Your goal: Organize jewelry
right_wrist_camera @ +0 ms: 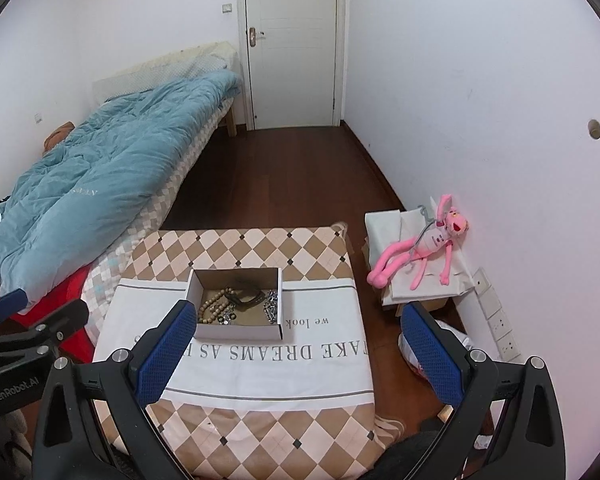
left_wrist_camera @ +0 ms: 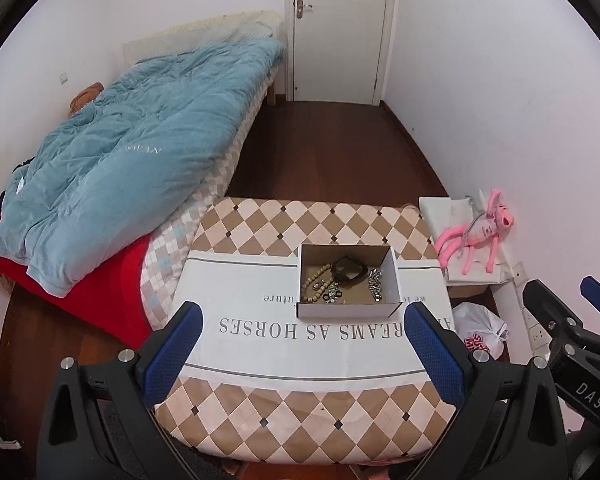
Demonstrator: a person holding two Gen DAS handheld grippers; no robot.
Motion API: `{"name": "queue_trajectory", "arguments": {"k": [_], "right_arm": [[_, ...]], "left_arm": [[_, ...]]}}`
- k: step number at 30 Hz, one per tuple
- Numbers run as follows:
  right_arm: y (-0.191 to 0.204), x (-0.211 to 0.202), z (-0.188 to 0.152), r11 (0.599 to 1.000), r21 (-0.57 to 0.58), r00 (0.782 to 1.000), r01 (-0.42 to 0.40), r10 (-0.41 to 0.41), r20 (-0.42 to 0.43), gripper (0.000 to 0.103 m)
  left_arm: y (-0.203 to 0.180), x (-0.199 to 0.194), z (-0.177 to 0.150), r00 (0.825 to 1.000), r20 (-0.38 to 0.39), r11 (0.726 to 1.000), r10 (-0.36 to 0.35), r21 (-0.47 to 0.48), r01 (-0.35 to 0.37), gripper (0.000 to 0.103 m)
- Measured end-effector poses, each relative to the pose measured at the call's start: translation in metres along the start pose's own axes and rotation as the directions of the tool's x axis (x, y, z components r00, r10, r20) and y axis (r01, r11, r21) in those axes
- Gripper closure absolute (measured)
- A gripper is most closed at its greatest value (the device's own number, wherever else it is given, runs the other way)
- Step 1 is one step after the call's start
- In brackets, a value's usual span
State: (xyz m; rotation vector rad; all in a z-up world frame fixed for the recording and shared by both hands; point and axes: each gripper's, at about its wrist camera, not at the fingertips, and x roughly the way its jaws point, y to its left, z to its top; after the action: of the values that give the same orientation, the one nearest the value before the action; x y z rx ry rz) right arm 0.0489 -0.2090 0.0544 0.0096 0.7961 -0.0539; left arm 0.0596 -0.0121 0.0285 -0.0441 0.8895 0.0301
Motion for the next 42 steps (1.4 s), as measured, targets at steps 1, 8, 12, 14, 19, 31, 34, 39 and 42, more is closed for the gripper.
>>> {"name": "queue_trajectory", "arguments": {"k": [1,8,12,14,19,31,34,39,42], "right_arm": [[0.0,0.004,0.001,1.0,0.001,1.0,0.002,-0.002,-0.008,0.0],[-0.003,0.048,0.012,1.0,0.003,0.996,-0.009,0.009,-0.086,0.0],[0.001,0.063,0.018,1.0,-0.012,0.995,-0.002,0.0,-0.102,0.0],[0.002,0.071,0.022,1.0,-0.018,0.993,-0.002,0.0,-0.115,0.0],[0.004,0.092,0.027,1.0,-0.031,0.988,0.0,-0.005,-0.156,0.0],[0.009,0.117,0.024,0.999,-0.048,0.976,-0.009,-0.002,-0.22,0.0],[0.009,0.118,0.024,0.999,-0.047,0.975,-0.01,-0.001,-0.222,0.0],[0.011,0.121,0.021,0.999,-0.045,0.972,-0.018,0.007,-0.234,0.0],[0.012,0.12,0.021,0.999,-0.047,0.972,-0.018,0.006,-0.237,0.0]], "left_arm": [[0.0,0.005,0.002,1.0,-0.009,1.0,0.009,0.0,-0.009,0.0],[0.001,0.034,0.013,0.998,-0.06,0.999,0.031,-0.003,-0.032,0.0],[0.0,0.047,0.019,0.995,-0.092,1.0,0.026,0.001,-0.026,0.0],[-0.001,0.054,0.021,0.994,-0.11,1.0,0.025,0.0,-0.025,0.0],[-0.004,0.07,0.024,0.988,-0.154,1.0,0.029,0.007,-0.028,0.0],[-0.003,0.084,0.024,0.982,-0.183,0.999,0.038,0.01,-0.037,0.0],[-0.003,0.085,0.023,0.982,-0.183,0.999,0.039,0.011,-0.038,0.0],[-0.003,0.086,0.022,0.982,-0.185,0.999,0.04,0.014,-0.038,0.0],[-0.001,0.088,0.02,0.981,-0.187,0.999,0.048,0.023,-0.045,0.0]]}}
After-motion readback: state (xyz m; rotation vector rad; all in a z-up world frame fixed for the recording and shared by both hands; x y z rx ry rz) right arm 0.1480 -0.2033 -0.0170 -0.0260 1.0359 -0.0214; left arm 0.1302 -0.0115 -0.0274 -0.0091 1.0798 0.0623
